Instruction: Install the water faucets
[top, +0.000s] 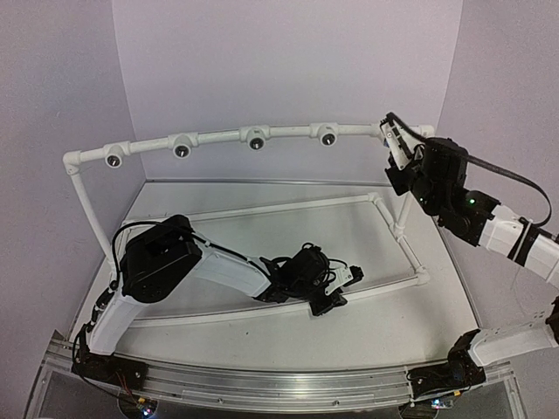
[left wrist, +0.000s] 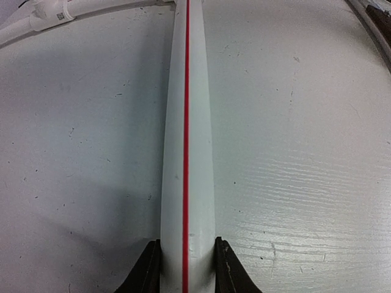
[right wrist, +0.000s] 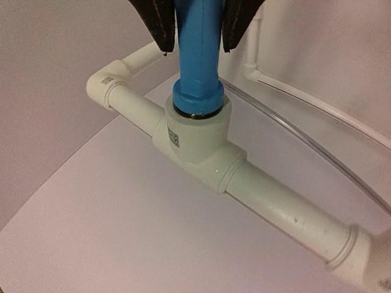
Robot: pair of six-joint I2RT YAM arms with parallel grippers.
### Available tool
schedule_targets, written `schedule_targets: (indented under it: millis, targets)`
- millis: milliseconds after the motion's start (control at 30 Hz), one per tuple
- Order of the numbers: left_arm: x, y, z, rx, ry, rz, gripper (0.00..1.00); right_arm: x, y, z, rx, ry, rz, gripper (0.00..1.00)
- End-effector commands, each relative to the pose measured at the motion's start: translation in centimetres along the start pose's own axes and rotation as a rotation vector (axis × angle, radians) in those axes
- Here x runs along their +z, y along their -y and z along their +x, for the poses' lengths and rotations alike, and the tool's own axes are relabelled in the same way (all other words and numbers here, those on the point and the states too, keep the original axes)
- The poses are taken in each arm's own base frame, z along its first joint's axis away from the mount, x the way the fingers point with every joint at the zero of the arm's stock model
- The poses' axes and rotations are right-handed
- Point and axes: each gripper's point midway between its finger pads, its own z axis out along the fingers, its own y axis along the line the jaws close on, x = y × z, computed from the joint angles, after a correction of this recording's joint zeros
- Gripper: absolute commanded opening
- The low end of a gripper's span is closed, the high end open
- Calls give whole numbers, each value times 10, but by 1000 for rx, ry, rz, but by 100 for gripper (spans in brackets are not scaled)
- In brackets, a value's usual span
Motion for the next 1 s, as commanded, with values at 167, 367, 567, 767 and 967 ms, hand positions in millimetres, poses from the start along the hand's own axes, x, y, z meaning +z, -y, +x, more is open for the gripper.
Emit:
schedule_targets:
  millis: [167,367,567,767,967]
  targets:
    - [9,64,117,-31,-331,215,0,-8,-18,-41,1687,158,-403,0]
    - [9,63,118,-34,-334,212,0,-14,-6,-67,2396,305,-741,0]
    - [10,63,118,-33,-336,214,0,-32,14,-80,2468,535,-969,7]
    - [10,63,119,-35,-340,214,0,-47,-4,-25,1965,369,-573,79]
    - [11,63,118,-35,-337,217,0,-75,0,-13,933,297,-369,98]
